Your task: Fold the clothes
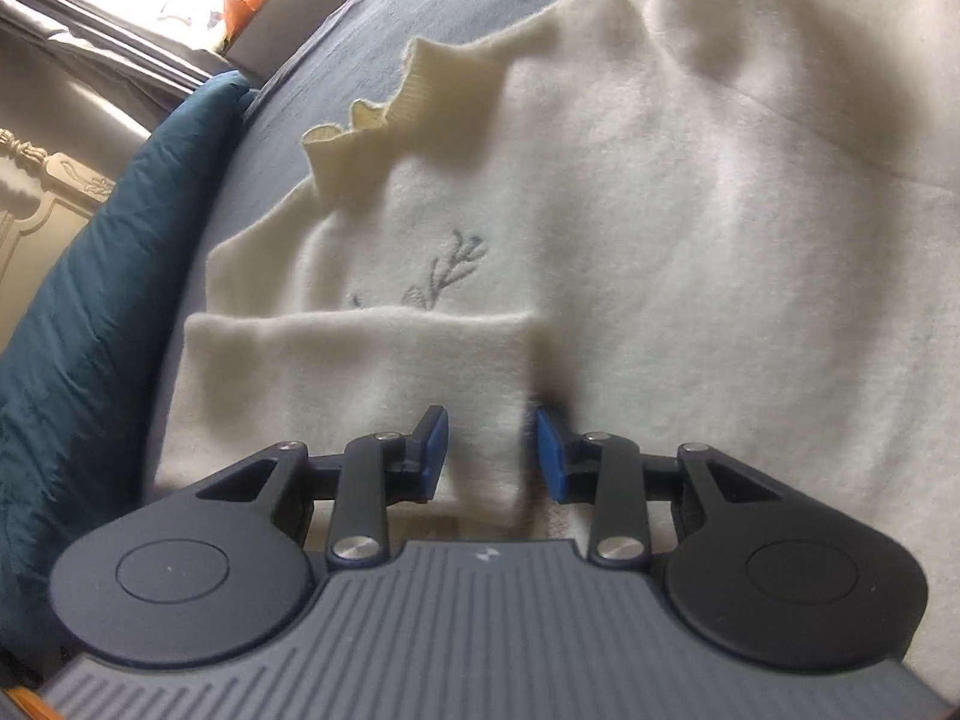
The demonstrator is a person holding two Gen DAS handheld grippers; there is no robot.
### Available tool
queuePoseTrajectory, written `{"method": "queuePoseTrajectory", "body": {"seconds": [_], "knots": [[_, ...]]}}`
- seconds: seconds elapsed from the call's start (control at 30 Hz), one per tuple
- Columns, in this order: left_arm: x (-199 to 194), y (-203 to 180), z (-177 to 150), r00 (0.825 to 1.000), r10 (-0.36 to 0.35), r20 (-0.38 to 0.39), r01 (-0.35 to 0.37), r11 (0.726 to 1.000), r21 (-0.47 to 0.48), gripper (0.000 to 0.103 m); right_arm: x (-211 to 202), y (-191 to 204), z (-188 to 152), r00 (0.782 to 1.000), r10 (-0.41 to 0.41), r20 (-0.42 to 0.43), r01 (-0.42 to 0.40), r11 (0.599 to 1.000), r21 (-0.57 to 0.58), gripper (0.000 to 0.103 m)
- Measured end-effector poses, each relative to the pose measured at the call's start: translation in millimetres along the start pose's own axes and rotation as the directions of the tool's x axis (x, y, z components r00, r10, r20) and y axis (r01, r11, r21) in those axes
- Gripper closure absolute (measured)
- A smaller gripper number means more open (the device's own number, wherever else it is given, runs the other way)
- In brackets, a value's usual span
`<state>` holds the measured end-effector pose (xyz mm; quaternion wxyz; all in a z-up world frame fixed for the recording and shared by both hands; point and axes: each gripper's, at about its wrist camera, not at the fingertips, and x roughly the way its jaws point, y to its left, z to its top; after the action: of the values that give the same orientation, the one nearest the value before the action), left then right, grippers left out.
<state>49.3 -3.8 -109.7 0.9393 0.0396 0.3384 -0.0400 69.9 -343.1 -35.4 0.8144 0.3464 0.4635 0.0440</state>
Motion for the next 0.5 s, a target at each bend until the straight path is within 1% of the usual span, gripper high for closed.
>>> {"method": "queuePoseTrajectory", "body": {"seconds": [0.1,0.17,0.23,0.27,0.3,0.37,0.43,0.5], "knots": [[4.2,-1.9,-0.1,1.000,0.000,-0.006,0.000,1.000,-0.010,0.046,1.4,7.4,-5.1,1.000,0.001,-0.014,-0.001,1.000,-0.030,0.075],[6.3,-0.9,0.5,1.000,-0.007,-0.016,0.007,1.000,-0.029,0.045,3.0,13.8,-9.4,1.000,0.003,-0.025,-0.005,0.998,-0.060,0.075],[8.5,-0.6,0.7,1.000,-0.010,-0.025,0.009,0.999,-0.045,0.043,4.1,14.2,-10.4,1.000,-0.006,-0.017,0.005,0.997,-0.071,0.077],[8.6,-1.1,0.4,1.000,-0.009,-0.025,0.008,0.999,-0.047,0.043,4.6,14.4,-10.8,1.000,-0.011,-0.012,0.010,0.997,-0.077,0.086],[8.6,-1.5,0.2,1.000,-0.007,-0.026,0.006,0.999,-0.050,0.043,4.1,15.3,-11.6,1.000,-0.020,0.000,0.020,0.995,-0.095,0.098],[8.5,-1.9,-0.3,1.000,-0.006,-0.026,0.005,0.999,-0.053,0.043,-0.2,20.6,-14.8,0.999,-0.027,0.034,0.031,0.989,-0.148,0.099],[8.3,-1.7,-0.9,1.000,-0.006,-0.027,0.004,0.998,-0.059,0.042,-15.2,30.8,-14.8,0.996,0.010,0.088,0.008,0.981,-0.192,0.100],[7.9,-1.3,-1.0,1.000,-0.007,-0.028,0.005,0.998,-0.067,0.042,-34.9,42.2,-13.3,0.987,0.059,0.148,-0.024,0.974,-0.226,0.100]]}}
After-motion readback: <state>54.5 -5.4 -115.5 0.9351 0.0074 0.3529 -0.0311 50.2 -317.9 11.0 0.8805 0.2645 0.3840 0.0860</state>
